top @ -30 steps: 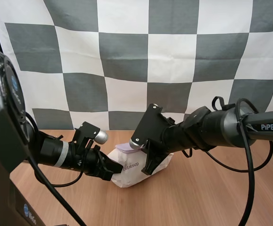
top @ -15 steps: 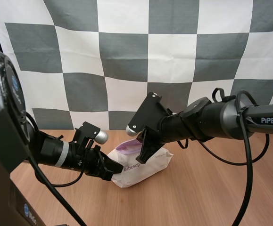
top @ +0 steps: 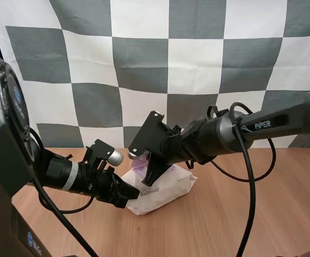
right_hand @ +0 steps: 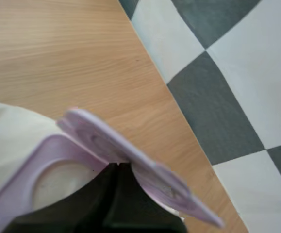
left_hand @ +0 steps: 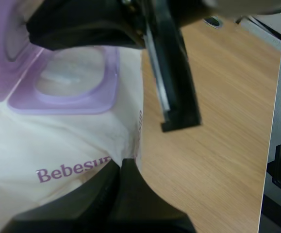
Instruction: Open the wet wipes lid
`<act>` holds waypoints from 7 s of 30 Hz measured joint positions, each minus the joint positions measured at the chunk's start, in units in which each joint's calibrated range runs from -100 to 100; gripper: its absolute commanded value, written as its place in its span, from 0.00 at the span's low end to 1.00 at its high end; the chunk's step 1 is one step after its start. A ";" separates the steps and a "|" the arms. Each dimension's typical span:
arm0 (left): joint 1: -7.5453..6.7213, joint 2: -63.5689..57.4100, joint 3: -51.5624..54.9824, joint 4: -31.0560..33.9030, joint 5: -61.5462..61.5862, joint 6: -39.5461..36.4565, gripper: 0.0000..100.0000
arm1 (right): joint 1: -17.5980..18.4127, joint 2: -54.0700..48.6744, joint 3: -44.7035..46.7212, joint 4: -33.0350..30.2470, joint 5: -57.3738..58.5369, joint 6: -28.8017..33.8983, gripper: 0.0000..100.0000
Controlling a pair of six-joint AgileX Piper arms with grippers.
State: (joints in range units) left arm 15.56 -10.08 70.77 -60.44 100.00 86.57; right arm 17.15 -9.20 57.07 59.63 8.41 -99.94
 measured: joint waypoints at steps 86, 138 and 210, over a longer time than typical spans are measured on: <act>1.62 -81.55 -11.90 -8.05 -7.99 -33.59 0.93 | -2.10 -81.75 11.94 38.70 -43.38 -0.06 0.00; -18.23 -89.92 28.80 20.51 -59.08 -41.90 0.92 | -9.21 -90.80 31.99 40.35 -11.22 -0.06 0.00; -11.47 -89.92 29.23 60.44 -70.21 -98.88 0.90 | -9.21 -90.80 42.93 -2.39 -29.40 29.81 0.00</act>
State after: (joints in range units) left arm 4.09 -100.00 100.00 0.00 29.79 -12.31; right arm 7.94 -100.00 100.00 57.25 -20.99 -70.13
